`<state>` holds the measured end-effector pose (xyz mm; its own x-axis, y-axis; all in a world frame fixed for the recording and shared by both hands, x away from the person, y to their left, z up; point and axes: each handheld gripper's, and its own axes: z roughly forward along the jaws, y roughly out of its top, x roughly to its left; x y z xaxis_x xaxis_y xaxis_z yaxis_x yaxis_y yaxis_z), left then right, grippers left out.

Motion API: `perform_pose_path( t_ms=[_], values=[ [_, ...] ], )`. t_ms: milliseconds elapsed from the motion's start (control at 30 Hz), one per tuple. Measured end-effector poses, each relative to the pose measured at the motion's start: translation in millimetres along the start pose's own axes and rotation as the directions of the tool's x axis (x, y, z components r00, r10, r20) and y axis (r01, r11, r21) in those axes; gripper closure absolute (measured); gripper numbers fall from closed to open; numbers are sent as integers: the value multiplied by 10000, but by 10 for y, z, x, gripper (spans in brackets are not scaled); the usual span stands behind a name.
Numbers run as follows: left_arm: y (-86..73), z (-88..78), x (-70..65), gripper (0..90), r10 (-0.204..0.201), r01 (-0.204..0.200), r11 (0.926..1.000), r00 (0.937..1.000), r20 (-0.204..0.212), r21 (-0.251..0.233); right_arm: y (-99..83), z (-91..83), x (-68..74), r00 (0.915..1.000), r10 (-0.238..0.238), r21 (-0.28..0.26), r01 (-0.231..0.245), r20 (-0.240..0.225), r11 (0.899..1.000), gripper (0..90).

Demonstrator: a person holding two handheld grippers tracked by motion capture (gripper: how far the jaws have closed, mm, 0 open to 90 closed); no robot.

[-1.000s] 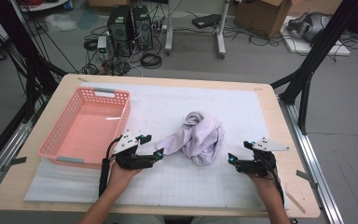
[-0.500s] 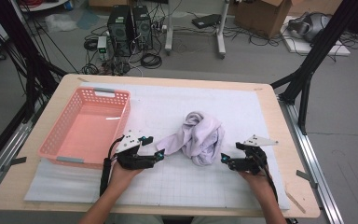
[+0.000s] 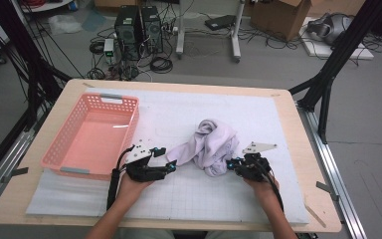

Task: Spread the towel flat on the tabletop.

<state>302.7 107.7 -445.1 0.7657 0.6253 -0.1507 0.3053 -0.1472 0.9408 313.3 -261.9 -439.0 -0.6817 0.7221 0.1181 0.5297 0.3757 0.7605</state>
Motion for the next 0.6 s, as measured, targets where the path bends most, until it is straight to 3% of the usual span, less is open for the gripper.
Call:
perform_pose_path(
  t_ms=[67,133,200,333,433,467,567,600],
  values=[
    [4,-11,-1,386,58,-58,10000,9999,87,-40,-25,-157,-15,9999,-83,-204,85,80,9998,835],
    [4,-14,-6,445,233,-233,9997,9996,126,-28,-73,-355,-36,9991,-201,-329,214,371,9992,837],
    [1,-5,-5,445,152,-152,9999,9998,144,14,-157,-554,-94,9972,-148,-403,178,730,9990,837],
    [4,20,-22,443,195,-197,9998,9997,169,96,-411,-908,-264,9848,472,-372,-415,1673,9984,837],
    [15,73,-56,416,150,-156,9996,9996,260,232,-546,-1057,-378,9712,1391,-621,-1293,1934,9897,821],
    [21,101,-69,405,189,-198,9994,9993,314,276,-550,-1067,-383,9694,1495,-726,-1378,1946,9878,801],
    [55,204,-121,371,310,-333,9980,9986,427,537,-474,-1087,-336,9655,1567,-1483,-1272,2078,9807,596],
    [70,243,-143,357,336,-364,9974,9984,462,619,-378,-1093,-278,9699,1410,-1931,-1024,1983,9758,511]
  ],
)
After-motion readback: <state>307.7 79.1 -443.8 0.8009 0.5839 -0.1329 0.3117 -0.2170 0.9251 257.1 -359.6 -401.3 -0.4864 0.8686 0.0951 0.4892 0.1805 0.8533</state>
